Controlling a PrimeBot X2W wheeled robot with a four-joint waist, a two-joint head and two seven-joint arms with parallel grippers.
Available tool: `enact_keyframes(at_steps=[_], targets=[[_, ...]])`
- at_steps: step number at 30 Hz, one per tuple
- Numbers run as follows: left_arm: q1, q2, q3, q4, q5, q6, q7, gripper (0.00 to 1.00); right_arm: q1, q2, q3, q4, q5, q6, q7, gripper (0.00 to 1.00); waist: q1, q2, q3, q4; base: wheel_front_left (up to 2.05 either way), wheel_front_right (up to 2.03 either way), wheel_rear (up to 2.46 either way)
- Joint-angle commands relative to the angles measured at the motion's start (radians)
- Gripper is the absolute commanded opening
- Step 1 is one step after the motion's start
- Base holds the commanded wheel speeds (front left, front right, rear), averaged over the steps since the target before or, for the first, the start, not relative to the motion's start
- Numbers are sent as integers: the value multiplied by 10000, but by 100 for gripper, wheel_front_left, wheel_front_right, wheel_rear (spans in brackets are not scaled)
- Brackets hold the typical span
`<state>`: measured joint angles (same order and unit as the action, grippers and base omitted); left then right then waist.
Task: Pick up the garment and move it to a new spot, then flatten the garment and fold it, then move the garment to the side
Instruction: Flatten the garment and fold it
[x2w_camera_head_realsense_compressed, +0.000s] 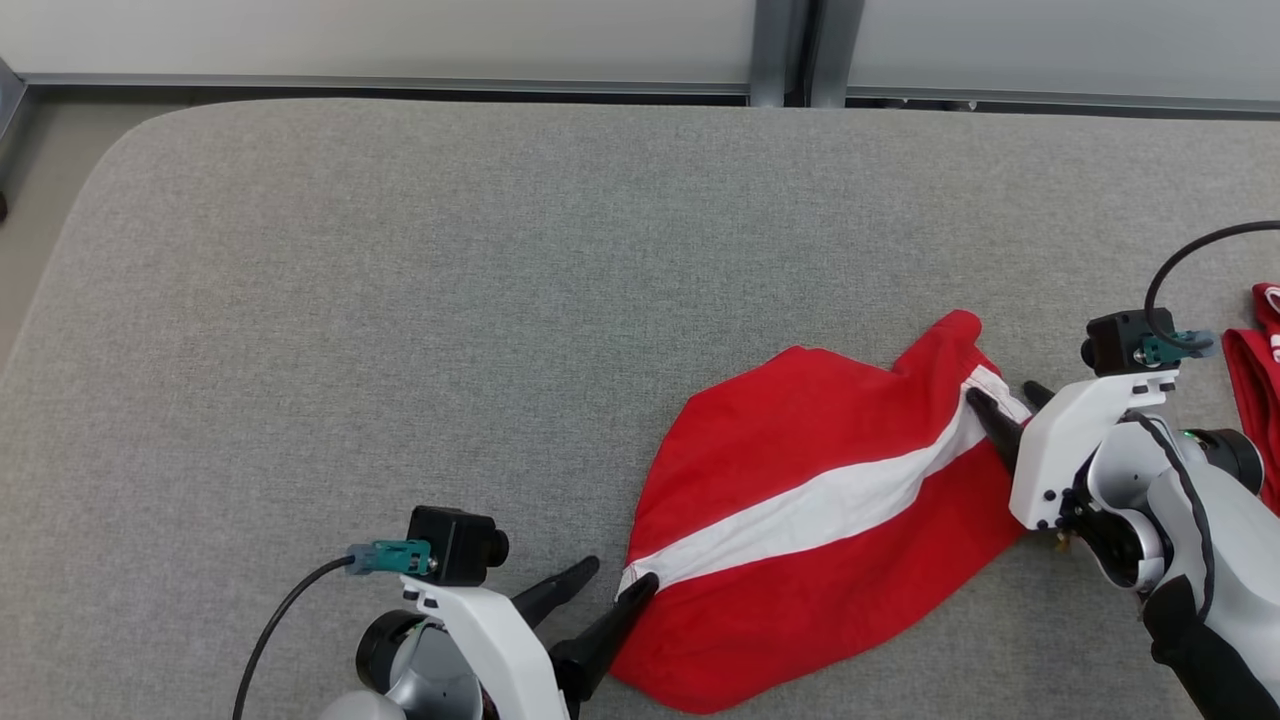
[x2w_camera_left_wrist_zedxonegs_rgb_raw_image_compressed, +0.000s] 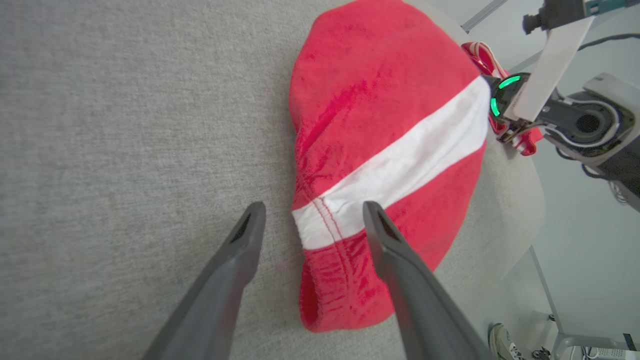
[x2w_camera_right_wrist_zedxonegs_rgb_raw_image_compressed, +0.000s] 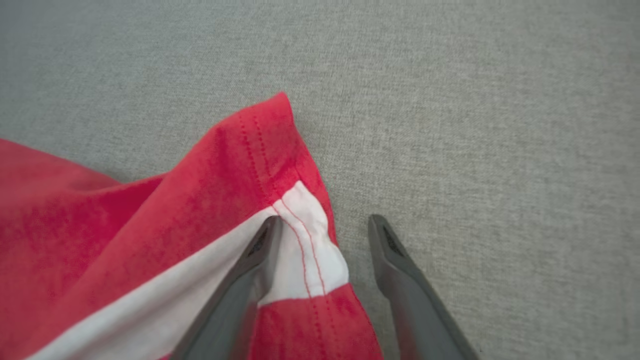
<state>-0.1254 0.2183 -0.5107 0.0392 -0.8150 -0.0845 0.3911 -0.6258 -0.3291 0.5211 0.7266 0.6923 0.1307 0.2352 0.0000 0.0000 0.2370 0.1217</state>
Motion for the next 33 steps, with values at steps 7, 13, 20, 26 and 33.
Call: enact_keyframes(at_steps=[7,13,20,26,33], targets=[[-83,68,-144,281,-512,-142,472,100,-84,-144,530,167,292,3,-426,48,0,0,-77,-151,0,0,0],[-108,44,-133,511,-787,-211,596,34,-149,-154,811,114,486,3,-733,0,0,0,-101,-291,0,0,0],[-115,132,100,422,-667,-242,-32,0,-97,-184,953,223,670,3,-1283,0,0,0,-459,-353,0,0,0],[251,341,251,-91,-563,-109,-322,0,314,-197,900,97,1005,3,-1735,0,0,0,-1097,-363,0,0,0],[626,563,650,-1211,-282,164,-975,0,1146,-419,544,-776,1675,3,-2286,0,0,0,-1677,-511,0,0,0]])
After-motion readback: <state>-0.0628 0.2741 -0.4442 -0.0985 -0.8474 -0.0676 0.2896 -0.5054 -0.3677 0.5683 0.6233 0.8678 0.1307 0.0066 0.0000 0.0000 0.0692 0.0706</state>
